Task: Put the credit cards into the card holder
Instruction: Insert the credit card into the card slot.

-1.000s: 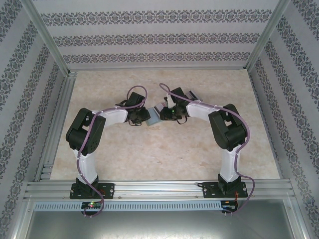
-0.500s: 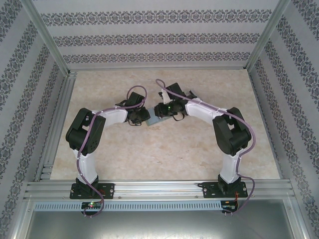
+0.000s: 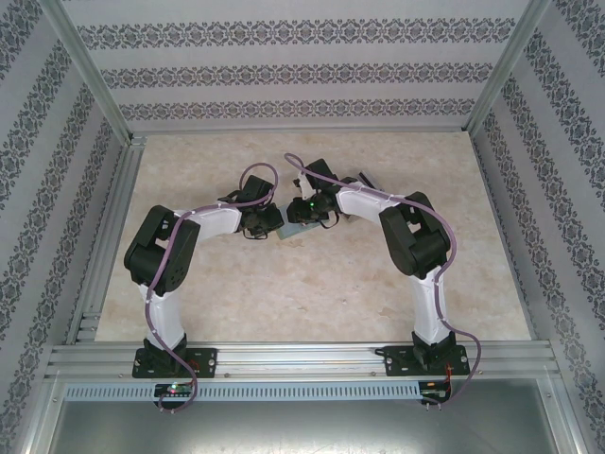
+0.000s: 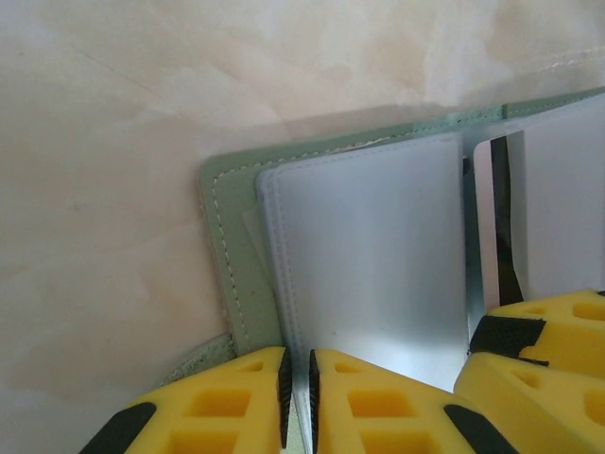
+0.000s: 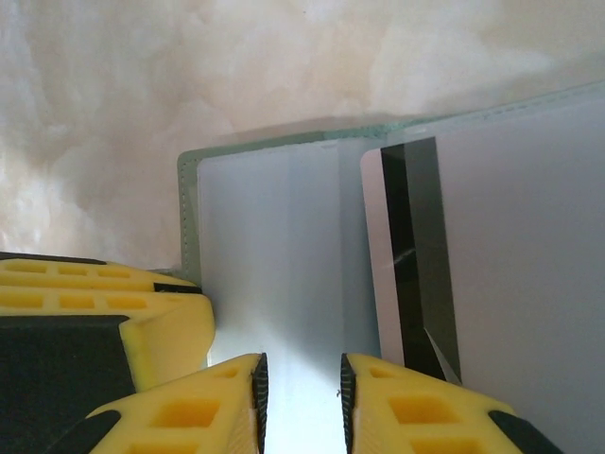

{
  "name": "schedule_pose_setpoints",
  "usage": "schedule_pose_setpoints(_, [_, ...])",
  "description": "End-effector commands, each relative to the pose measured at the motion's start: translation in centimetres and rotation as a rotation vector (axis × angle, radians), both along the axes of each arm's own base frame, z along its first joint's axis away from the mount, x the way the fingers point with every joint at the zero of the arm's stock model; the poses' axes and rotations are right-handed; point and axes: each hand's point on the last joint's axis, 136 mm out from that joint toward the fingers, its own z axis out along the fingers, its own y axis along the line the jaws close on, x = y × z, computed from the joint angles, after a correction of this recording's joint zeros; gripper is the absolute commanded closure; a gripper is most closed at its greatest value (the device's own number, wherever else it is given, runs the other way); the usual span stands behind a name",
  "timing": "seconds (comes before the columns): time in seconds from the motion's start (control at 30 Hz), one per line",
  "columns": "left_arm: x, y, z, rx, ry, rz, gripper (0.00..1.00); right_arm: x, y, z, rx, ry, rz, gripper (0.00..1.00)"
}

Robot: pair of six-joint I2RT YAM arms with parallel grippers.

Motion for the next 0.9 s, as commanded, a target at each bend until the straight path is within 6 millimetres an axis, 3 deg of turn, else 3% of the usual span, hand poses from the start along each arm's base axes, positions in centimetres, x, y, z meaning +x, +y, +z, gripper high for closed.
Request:
schedule_pose_setpoints(0.0, [-1.0, 1.1, -0.9, 0.024, 0.039, 0.018, 0.83, 0.4, -0.1, -0.4, -0.058, -0.017, 0.002, 0.7])
schedule_pose_setpoints(0.27, [-1.4, 1.3, -1.0, 0.03, 0.043, 0.022, 0.83, 1.5, -3.4, -0.5, -0.235, -0.083, -0.037, 0.7])
schedule_pose_setpoints(0.53, [-1.2, 1.1, -0.6, 0.017, 0.031, 0.02, 0.83, 0.3, 0.0, 3.3, -0.083, -0.103, 0.035, 0.7])
schedule_pose_setpoints(0.7, [-1.0, 0.9, 0.6, 0.009, 0.01, 0.009, 0.81, 0.2, -0.7, 4.7, -0.056, -0.113, 0.015, 0.7])
schedule_pose_setpoints(0.87, [-0.7, 0.9, 3.3, 0.004, -0.034, -0.001, 0.73, -1.0, -2.4, 5.7, -0.022, -0.106, -0.012, 0.7])
